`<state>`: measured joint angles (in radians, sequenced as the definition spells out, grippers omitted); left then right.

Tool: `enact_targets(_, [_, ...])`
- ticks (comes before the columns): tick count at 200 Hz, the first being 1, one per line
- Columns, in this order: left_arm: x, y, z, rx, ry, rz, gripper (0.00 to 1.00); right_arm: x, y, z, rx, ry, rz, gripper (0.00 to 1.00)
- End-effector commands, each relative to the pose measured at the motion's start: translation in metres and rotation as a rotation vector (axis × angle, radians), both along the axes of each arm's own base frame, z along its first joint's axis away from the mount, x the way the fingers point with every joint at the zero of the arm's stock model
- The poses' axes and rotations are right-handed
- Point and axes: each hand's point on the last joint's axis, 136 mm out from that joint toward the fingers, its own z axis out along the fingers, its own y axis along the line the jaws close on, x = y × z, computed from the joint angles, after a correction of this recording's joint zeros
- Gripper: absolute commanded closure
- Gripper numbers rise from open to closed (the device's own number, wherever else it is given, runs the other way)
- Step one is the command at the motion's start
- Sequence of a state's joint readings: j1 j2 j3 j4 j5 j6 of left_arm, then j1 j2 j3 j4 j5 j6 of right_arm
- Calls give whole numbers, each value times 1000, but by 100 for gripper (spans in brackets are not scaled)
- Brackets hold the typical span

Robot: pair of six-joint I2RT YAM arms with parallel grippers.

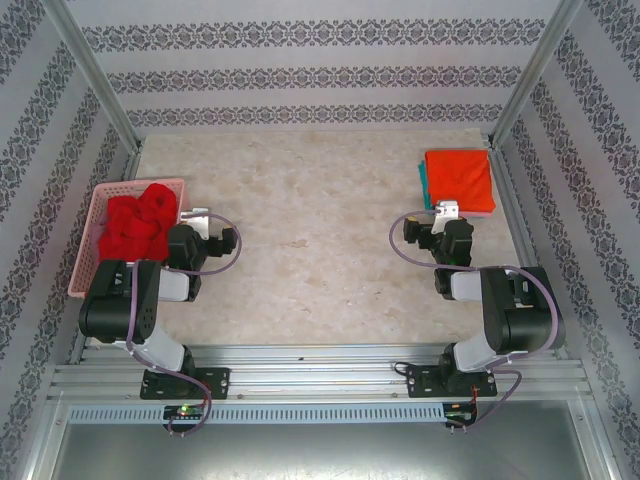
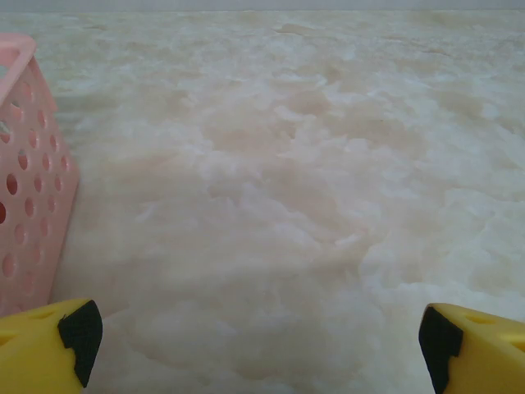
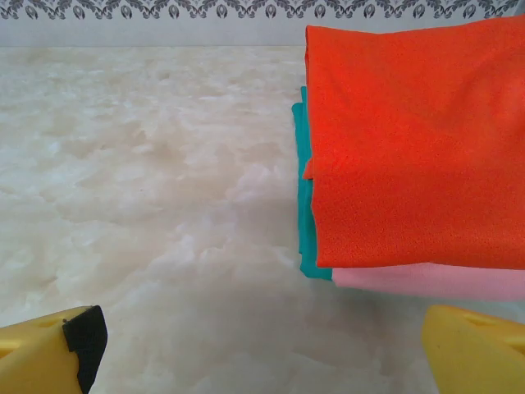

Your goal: Fold and stack the t-shirts

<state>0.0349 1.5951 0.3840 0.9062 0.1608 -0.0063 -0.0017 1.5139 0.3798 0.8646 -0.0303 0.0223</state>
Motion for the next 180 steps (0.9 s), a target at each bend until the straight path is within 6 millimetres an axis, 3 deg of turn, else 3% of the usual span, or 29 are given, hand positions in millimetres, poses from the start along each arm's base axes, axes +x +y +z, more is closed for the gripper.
enact_targets(1, [4, 3, 11, 8, -40, 4, 0, 5, 1, 10, -5, -33, -2, 2])
enact_targets(139, [3, 6, 12, 7, -46, 18, 0, 4, 0, 10, 19, -35, 15, 2])
enact_targets(180, [-13, 16, 40, 13, -131, 86, 0, -1, 6, 27, 6, -57, 43, 2])
